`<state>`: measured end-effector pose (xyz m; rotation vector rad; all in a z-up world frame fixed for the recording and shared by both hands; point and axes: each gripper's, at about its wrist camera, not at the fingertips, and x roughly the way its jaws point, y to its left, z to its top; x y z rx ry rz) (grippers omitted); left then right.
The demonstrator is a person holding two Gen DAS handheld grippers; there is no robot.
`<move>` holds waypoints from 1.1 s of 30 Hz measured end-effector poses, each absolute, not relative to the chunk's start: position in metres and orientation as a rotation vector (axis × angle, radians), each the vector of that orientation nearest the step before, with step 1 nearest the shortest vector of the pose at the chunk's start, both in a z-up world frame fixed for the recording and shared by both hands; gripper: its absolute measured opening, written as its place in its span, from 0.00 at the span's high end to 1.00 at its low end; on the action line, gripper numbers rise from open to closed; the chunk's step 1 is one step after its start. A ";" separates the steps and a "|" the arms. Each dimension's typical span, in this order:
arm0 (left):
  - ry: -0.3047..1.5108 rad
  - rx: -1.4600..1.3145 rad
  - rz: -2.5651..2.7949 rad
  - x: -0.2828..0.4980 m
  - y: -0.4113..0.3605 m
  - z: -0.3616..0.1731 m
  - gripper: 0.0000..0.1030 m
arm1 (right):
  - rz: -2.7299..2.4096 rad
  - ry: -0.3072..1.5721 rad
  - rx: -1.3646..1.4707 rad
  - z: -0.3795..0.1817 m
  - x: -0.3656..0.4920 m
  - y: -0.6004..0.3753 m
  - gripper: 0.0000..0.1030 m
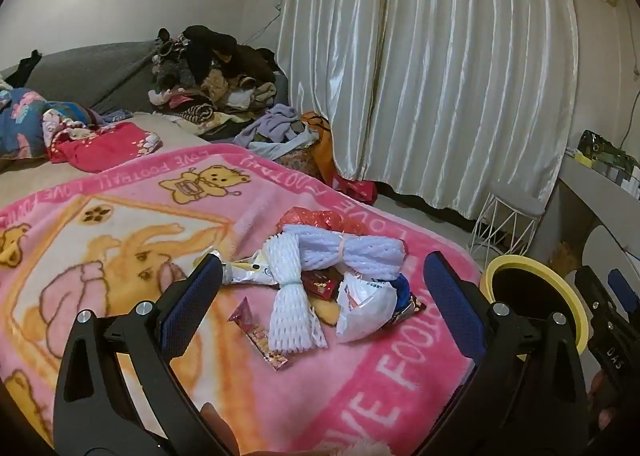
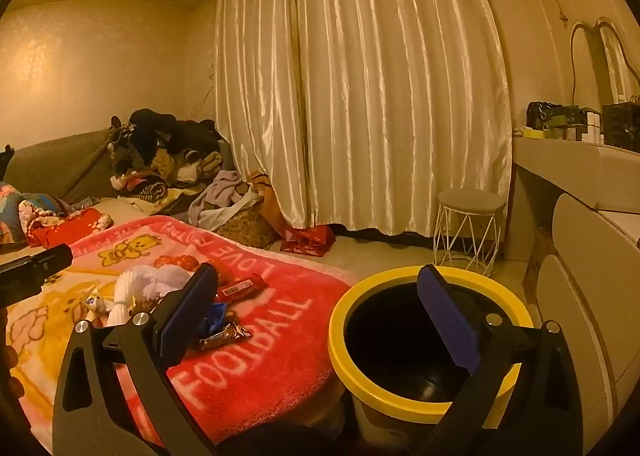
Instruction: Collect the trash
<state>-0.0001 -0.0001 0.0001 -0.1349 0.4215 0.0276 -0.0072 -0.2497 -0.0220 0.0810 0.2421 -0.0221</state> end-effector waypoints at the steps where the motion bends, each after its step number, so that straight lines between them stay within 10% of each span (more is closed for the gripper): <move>1: 0.423 -0.135 0.029 0.000 0.000 0.000 0.10 | -0.021 0.242 0.078 -0.022 -0.008 -0.249 0.06; 33: 0.412 -0.140 -0.011 -0.005 -0.010 0.007 0.10 | -0.004 0.214 0.045 -0.006 -0.013 -0.245 0.06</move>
